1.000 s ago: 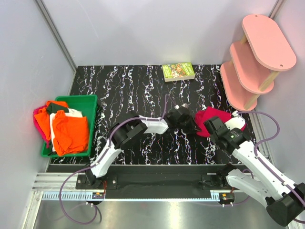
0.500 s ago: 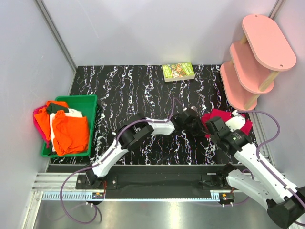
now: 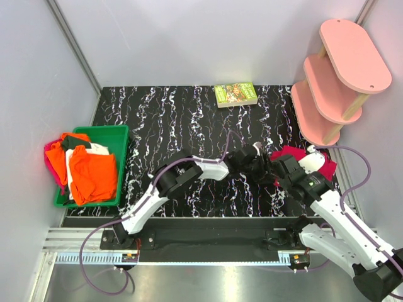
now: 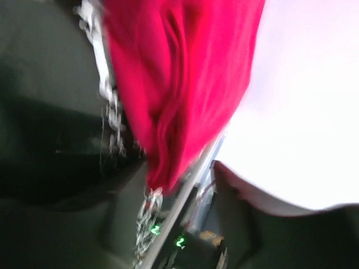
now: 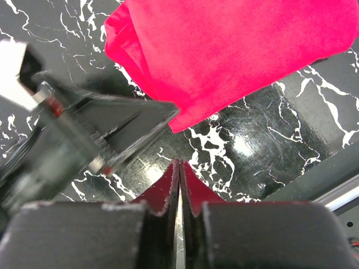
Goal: Fold and stack the t-shirts
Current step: Put the neatly folded tshirt into the corner of the board with the left arm
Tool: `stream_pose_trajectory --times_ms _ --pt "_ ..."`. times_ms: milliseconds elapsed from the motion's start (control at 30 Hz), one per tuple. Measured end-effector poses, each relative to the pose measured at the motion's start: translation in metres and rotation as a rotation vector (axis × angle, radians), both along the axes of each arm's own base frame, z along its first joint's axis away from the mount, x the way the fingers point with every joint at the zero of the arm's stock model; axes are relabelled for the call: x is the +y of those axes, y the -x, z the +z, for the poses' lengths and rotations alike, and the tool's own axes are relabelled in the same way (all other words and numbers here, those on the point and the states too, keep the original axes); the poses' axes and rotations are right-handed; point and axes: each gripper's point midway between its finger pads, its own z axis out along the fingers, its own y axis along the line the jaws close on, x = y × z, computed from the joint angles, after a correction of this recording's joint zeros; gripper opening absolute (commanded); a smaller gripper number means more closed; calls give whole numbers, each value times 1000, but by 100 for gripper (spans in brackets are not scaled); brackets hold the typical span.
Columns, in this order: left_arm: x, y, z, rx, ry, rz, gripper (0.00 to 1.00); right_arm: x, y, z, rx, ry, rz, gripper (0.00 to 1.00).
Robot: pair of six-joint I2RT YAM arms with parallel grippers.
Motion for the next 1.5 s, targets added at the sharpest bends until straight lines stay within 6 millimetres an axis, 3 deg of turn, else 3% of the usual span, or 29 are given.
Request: stream_pose_trajectory --times_ms 100,133,267,333,433,467,633,667,733,800,900,1067,1167,1267,1367,1500 --pt "18 9 17 -46 1 -10 77 0 0 1 -6 2 8 22" --pt "25 12 22 -59 -5 -11 77 0 -1 2 -8 2 10 29" --pt "49 20 41 -116 -12 -18 73 1 -3 3 -19 -1 13 35" --pt "62 21 46 -144 -33 -18 69 2 -4 4 -23 -1 14 31" --pt "88 23 52 -207 -113 -14 62 0 -6 4 -26 10 7 12" --pt "97 22 54 -233 -148 -10 61 0 -7 2 -21 17 -3 0" --pt "144 15 82 -397 -328 15 46 3 -17 -16 50 65 -16 0" --pt "156 14 90 -433 -359 25 38 5 -20 -22 75 76 -17 0" --pt "181 14 107 -501 -418 42 31 9 -28 -35 126 98 -17 0" --pt "204 16 122 -556 -459 62 23 14 -38 -42 155 109 -13 0" --pt "241 21 136 -621 -533 89 20 20 -61 -47 166 115 5 0" --pt "294 39 124 -649 -643 82 19 26 -105 -53 131 78 35 0" --pt "317 50 111 -642 -701 58 20 25 -130 -68 155 59 26 0" --pt "331 57 108 -649 -732 34 20 30 -150 -95 207 38 34 0" --pt "337 59 113 -672 -729 31 21 39 -154 -114 252 15 63 0" --pt "346 63 116 -694 -733 22 22 49 -168 -117 237 -16 80 0"
